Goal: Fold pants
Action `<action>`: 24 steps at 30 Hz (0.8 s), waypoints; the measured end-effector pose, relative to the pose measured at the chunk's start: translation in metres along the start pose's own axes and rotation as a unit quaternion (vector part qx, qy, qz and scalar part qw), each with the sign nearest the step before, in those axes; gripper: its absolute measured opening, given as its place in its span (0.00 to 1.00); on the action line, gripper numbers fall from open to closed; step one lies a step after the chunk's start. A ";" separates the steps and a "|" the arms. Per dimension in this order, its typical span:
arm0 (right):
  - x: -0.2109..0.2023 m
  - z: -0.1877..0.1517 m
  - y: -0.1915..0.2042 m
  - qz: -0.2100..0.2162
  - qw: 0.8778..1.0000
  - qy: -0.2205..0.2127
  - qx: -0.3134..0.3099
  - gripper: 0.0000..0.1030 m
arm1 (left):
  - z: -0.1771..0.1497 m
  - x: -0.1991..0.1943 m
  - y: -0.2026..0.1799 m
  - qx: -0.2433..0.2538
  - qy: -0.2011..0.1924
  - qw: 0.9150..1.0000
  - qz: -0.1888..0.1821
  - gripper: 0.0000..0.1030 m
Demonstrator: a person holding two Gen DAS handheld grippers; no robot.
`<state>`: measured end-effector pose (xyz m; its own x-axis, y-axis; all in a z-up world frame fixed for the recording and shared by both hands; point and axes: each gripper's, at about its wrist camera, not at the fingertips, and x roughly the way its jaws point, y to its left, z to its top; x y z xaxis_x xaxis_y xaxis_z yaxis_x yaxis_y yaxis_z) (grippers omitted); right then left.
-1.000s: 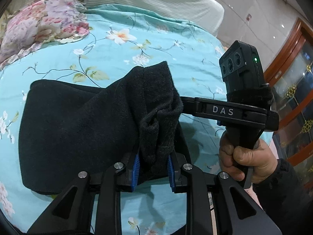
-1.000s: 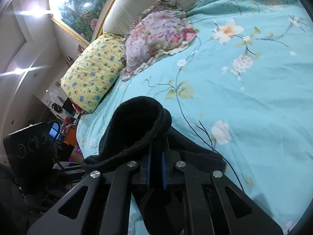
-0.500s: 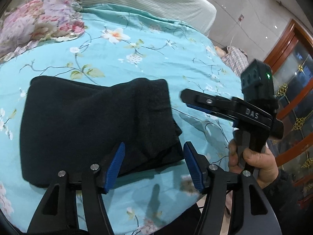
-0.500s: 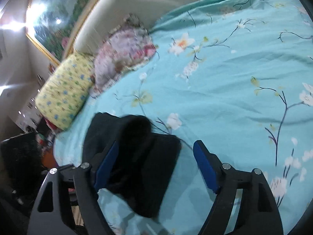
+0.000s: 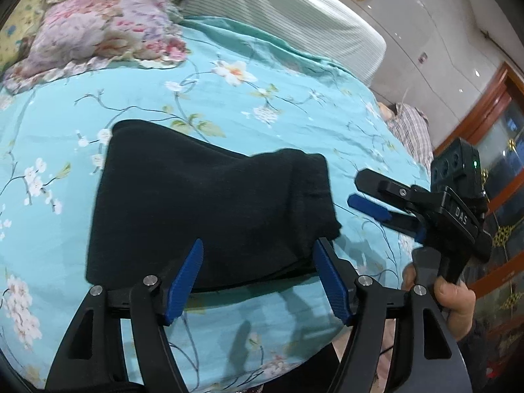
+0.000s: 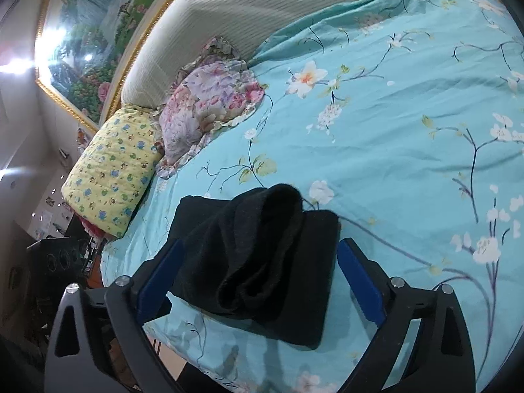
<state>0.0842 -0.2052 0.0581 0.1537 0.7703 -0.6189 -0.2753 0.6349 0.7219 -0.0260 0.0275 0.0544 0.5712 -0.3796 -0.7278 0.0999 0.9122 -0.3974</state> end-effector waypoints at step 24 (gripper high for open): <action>0.027 -0.020 0.012 -0.057 0.996 0.023 0.060 0.94 | 0.011 -0.016 0.094 -0.118 -0.023 0.992 0.040 0.72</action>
<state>0.0659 -0.1778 0.0436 0.1336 0.6905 -0.7109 -0.1416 0.7233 0.6759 -0.0169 0.1208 0.0352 0.6067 -0.2944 -0.7384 -0.1380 0.8758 -0.4626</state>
